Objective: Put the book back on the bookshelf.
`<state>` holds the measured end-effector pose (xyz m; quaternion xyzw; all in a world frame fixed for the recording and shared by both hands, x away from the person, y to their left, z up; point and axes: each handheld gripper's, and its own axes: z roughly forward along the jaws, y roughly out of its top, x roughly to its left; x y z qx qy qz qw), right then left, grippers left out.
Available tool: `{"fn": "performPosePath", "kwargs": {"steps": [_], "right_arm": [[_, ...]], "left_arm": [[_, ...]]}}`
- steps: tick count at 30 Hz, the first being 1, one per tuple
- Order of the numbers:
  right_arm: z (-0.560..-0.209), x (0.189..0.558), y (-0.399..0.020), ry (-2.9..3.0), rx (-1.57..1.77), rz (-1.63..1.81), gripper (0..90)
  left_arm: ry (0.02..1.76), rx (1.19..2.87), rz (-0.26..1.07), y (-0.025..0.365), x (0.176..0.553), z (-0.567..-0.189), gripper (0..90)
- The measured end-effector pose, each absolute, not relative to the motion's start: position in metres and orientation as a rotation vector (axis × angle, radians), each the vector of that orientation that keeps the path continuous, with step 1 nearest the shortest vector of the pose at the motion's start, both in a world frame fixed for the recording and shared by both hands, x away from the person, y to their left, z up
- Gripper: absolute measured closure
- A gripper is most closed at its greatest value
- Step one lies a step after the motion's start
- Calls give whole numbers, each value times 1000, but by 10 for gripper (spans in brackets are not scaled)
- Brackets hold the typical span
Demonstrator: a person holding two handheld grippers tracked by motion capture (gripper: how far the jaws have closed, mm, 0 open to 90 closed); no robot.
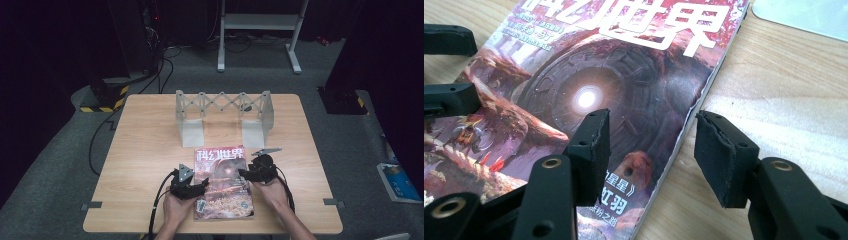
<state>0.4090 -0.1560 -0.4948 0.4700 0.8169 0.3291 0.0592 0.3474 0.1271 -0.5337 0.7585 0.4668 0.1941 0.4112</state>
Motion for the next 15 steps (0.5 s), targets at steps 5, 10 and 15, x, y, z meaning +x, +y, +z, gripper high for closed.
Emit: {"fn": "performPosePath", "kwargs": {"steps": [5, 10, 15], "right_arm": [[-490, 418, -151, 2515, 1429, 977, 520], [-490, 419, -146, 2518, 1447, 936, 534], [-491, 423, -148, 2508, 1480, 879, 531]], "left_arm": [[1175, 1909, 488, 127, 348, -534, 293], [1172, 1914, 492, 128, 348, -533, 293], [1166, 1915, 482, 128, 348, -533, 302]]}}
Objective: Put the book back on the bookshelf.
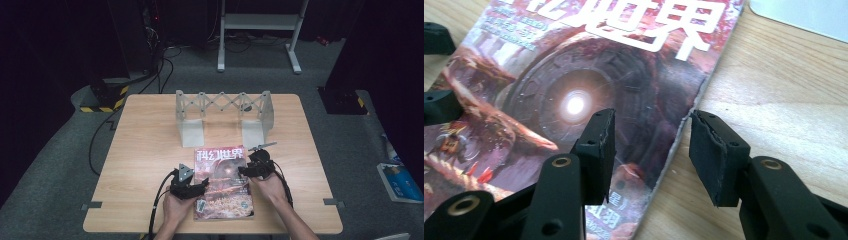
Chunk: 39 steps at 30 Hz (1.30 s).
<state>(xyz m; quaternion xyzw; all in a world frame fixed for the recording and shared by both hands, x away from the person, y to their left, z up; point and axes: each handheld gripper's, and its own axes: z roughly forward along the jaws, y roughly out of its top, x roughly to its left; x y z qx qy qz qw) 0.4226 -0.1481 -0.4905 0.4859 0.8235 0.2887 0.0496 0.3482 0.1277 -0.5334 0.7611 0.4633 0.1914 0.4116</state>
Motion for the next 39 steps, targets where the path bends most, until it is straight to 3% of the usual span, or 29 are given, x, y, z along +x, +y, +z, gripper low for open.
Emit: {"fn": "performPosePath", "kwargs": {"steps": [34, 39], "right_arm": [[-491, 449, -134, 2572, 1554, 719, 502], [-491, 449, -133, 2581, 1566, 722, 461]], "left_arm": [[1149, 1920, 470, 127, 349, -534, 321], [1142, 1919, 466, 127, 349, -534, 325]]}}
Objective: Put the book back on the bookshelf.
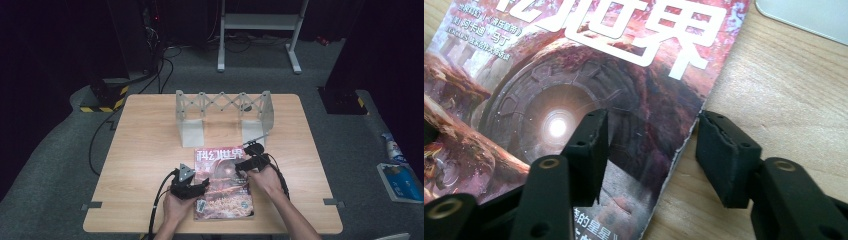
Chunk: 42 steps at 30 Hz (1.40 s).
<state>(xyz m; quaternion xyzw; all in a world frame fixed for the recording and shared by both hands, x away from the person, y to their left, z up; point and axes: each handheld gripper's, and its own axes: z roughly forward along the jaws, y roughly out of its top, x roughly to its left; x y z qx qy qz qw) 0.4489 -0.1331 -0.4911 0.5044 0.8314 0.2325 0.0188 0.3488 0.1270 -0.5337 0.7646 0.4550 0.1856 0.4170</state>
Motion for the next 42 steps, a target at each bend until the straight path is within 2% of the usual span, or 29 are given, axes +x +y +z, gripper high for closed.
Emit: {"fn": "performPosePath", "kwargs": {"steps": [42], "right_arm": [[-483, 436, -142, 2620, 1503, 959, 501]], "left_arm": [[1144, 1919, 477, 125, 349, -534, 318]]}}
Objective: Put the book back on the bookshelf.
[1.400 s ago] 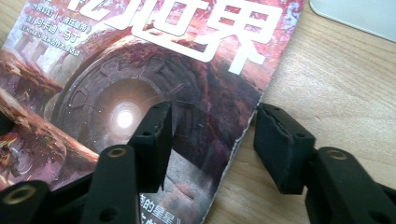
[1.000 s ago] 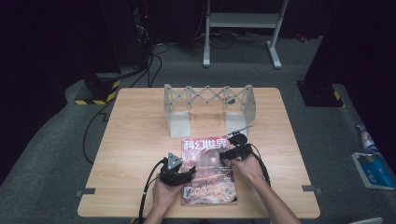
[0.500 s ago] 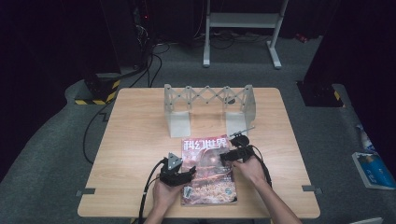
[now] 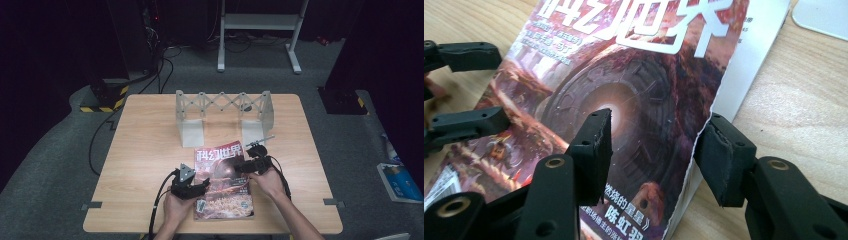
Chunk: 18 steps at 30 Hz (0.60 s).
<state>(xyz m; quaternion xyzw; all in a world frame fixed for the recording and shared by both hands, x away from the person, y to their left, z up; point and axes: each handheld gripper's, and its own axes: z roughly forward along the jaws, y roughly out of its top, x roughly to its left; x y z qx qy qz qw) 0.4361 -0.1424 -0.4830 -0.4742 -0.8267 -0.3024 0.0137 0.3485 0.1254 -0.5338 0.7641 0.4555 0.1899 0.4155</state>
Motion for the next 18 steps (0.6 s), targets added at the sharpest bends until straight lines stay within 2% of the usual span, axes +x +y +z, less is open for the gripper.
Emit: {"fn": "performPosePath", "kwargs": {"steps": [13, 18], "right_arm": [[-486, 438, -143, -2542, -1487, -943, 493], [-483, 432, -144, -2559, -1428, -924, 522]], "left_arm": [[1148, 1916, 475, 125, 349, -534, 319], [1149, 1916, 474, 125, 349, -534, 319]]}}
